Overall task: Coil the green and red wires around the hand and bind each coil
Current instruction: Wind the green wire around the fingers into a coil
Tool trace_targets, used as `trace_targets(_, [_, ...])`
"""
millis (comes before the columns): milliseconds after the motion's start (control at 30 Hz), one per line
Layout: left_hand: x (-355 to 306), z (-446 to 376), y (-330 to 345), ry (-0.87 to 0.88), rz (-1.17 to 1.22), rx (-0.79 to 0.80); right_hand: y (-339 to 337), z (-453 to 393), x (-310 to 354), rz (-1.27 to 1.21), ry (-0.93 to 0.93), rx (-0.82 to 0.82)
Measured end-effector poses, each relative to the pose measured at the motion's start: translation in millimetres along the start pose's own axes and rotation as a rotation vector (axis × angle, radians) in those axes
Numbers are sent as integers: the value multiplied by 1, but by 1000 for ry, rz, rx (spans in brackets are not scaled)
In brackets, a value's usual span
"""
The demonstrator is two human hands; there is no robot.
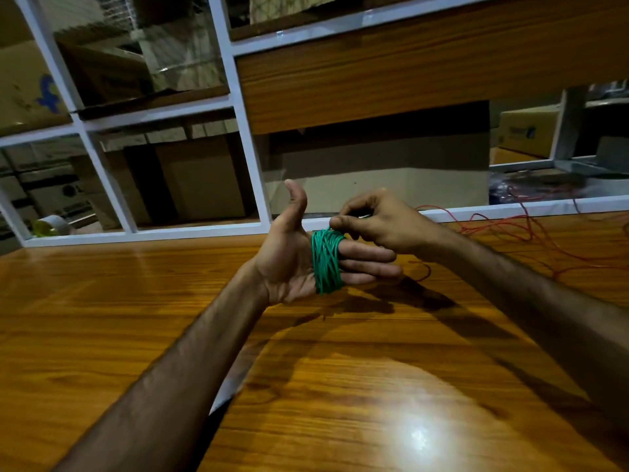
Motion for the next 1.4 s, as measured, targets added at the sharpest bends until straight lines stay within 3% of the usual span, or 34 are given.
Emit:
trace_targets(100, [-8, -1, 8, 87, 83, 59, -4, 4, -8, -74, 28, -4])
trace_targets(267, [-33, -1, 7, 332, 248, -7, 8, 8, -23, 36, 72, -74])
trace_targets(333, [-38, 1, -7, 409, 314, -153, 20, 5, -30, 43, 94, -58])
trace_targets(467, [-39, 19, -53, 517, 280, -668, 41, 4, -27, 87, 86, -5])
trace_targets(533, [-39, 28, -67, 547, 221, -832, 47, 4, -21, 140, 71, 17])
trace_targets(700, [-41, 41, -84, 561, 64, -1042, 54, 5, -12, 228, 78, 37])
trace_targets(867, [-40, 50, -91, 424, -350, -1210, 47, 2, 4, 214, -27, -8])
trace_targets(1100, [-10, 17, -83, 51, -689, -836, 34, -2, 12, 249, -142, -57])
trace_targets(1167, [-6, 9, -76, 45, -756, -739, 31, -2, 12, 252, -139, -50])
trace_targets(1400, [9, -3, -46, -72, -500, -358, 14, -2, 21, 304, -202, -69])
Point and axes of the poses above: each hand's wrist, its own z-axis away from the middle knuckle, its own y-axis out of the palm, x = y × z, the point moved 7 cm from there along -z, towards the middle knuckle, and after that the axes turned 14 degrees about -z, right-handed, at the moved point
